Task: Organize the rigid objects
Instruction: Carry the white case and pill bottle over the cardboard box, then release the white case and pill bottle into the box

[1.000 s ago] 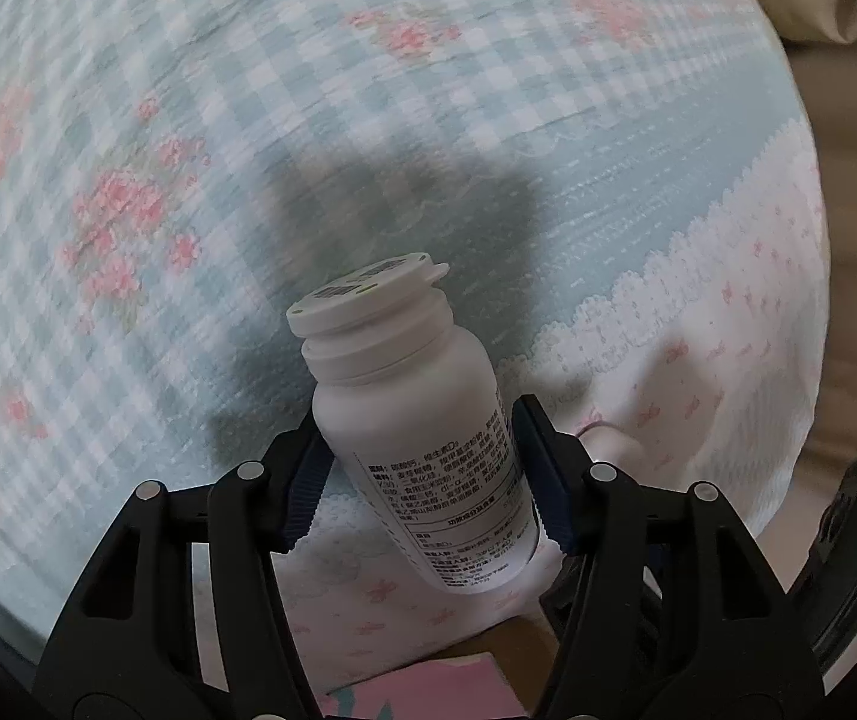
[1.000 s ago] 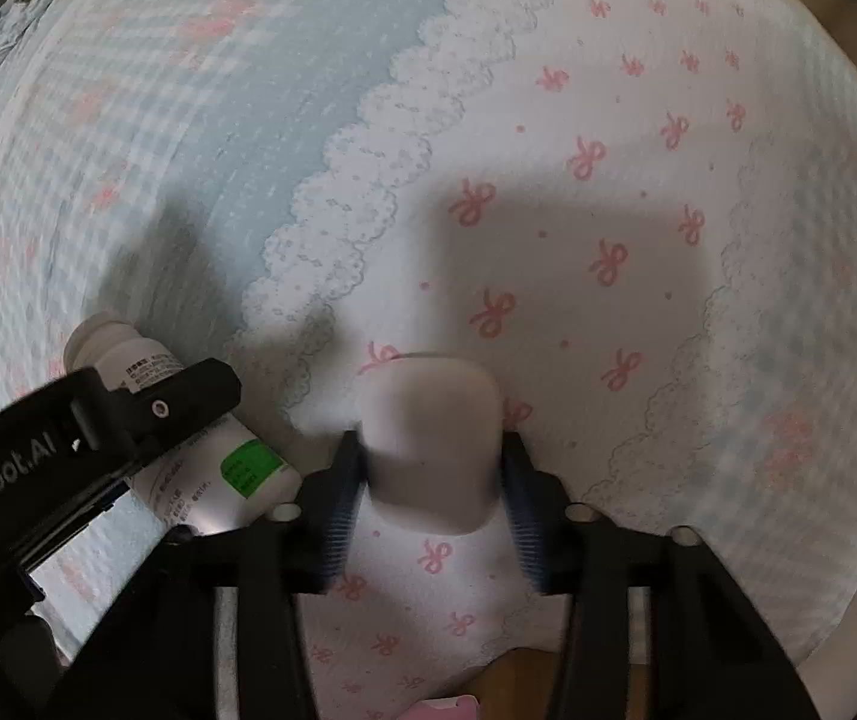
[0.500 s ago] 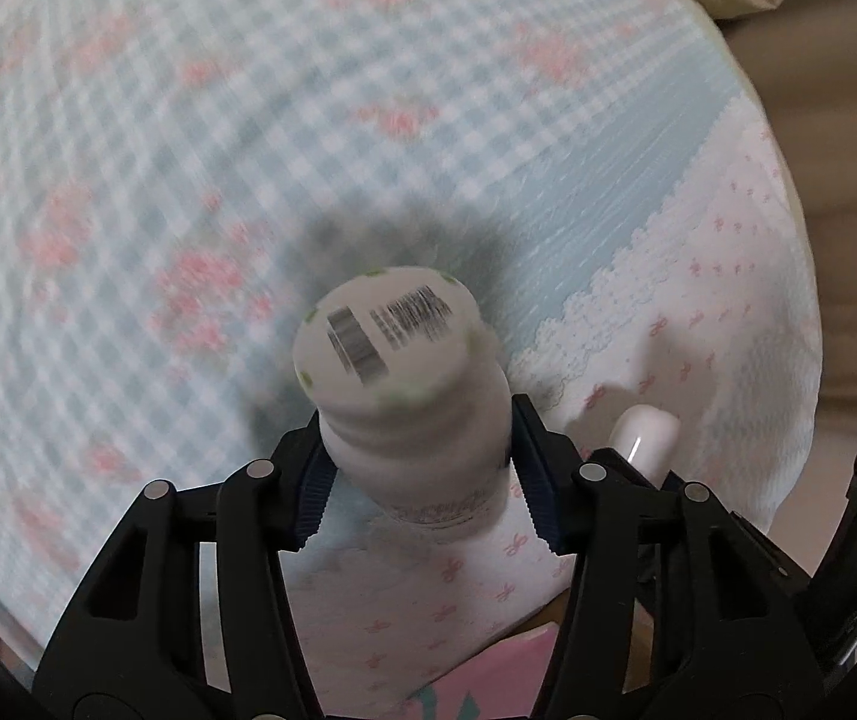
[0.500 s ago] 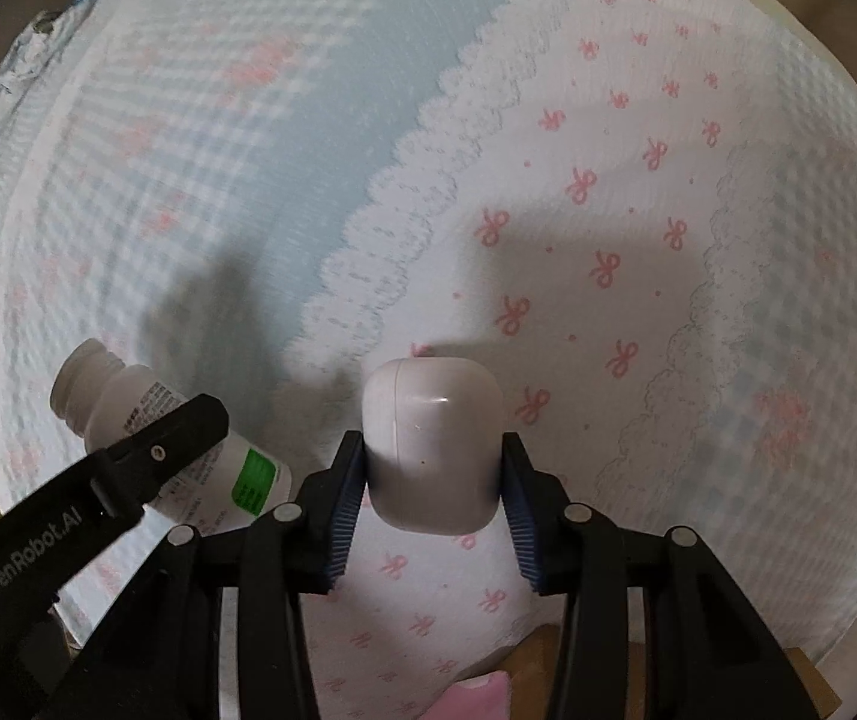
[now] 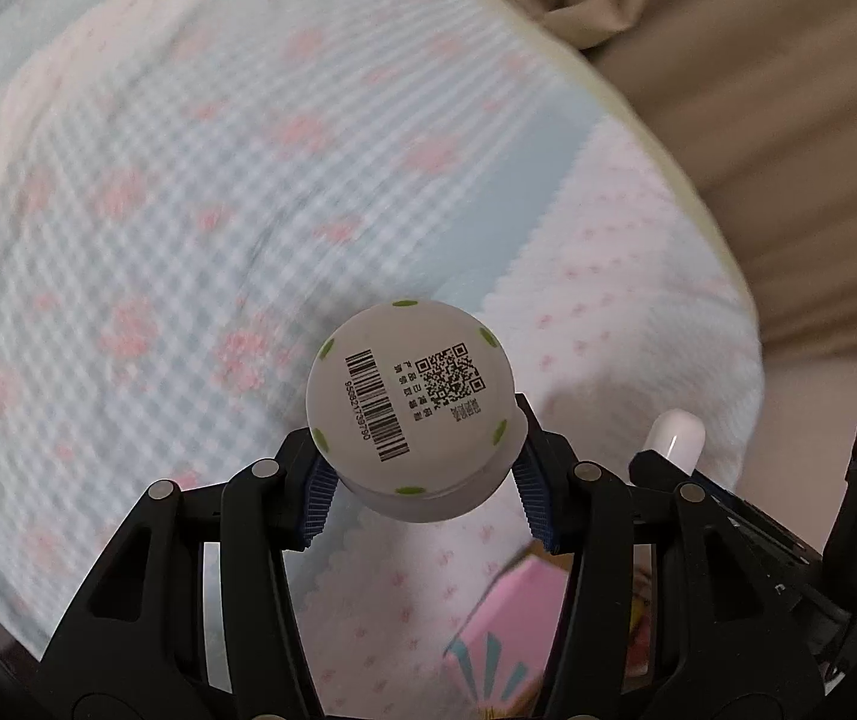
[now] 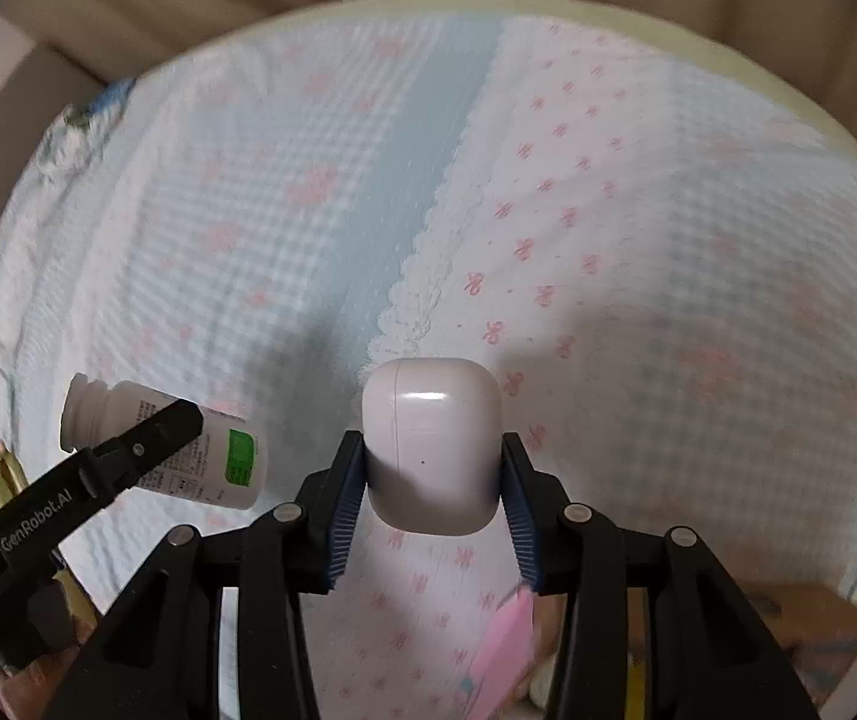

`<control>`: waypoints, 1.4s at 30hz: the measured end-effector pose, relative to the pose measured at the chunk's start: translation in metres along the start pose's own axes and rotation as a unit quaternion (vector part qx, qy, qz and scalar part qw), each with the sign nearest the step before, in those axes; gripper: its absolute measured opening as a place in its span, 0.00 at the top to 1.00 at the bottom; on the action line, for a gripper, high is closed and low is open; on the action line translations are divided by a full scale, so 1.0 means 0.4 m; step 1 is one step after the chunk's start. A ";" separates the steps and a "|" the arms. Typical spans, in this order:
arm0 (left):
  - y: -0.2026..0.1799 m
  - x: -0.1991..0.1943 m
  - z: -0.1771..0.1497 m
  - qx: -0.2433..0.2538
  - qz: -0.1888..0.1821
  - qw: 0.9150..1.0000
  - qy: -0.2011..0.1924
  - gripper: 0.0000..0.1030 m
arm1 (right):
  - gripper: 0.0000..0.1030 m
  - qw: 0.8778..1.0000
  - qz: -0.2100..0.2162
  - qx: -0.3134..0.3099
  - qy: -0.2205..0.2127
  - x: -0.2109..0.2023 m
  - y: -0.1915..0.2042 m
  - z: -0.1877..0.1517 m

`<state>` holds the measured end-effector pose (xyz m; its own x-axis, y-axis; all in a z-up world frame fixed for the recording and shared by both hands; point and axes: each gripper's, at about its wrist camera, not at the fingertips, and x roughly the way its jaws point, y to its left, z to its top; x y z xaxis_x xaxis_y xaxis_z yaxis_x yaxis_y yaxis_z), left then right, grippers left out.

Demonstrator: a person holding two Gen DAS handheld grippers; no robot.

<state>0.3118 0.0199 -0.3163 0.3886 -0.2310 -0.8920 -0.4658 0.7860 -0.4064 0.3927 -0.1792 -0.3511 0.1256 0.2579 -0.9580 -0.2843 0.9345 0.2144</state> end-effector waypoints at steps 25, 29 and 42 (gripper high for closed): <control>-0.483 -0.169 -0.430 0.262 -0.113 0.957 0.055 0.54 | 0.61 0.972 -0.041 0.200 -0.113 -0.504 -0.358 -0.566; -0.548 -0.117 -0.489 0.293 -0.104 0.948 0.069 0.54 | 0.61 0.968 -0.044 0.223 -0.106 -0.496 -0.434 -0.622; -0.677 0.077 -0.539 0.355 -0.061 0.928 0.094 0.54 | 0.61 0.966 -0.027 0.247 -0.076 -0.368 -0.635 -0.583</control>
<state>0.2784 -0.3236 -0.2762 0.2275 -0.3872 -0.8935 0.2400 0.9115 -0.3339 0.2249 -0.5119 -0.3091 0.2763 0.2038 -0.9392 0.2108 0.9406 0.2662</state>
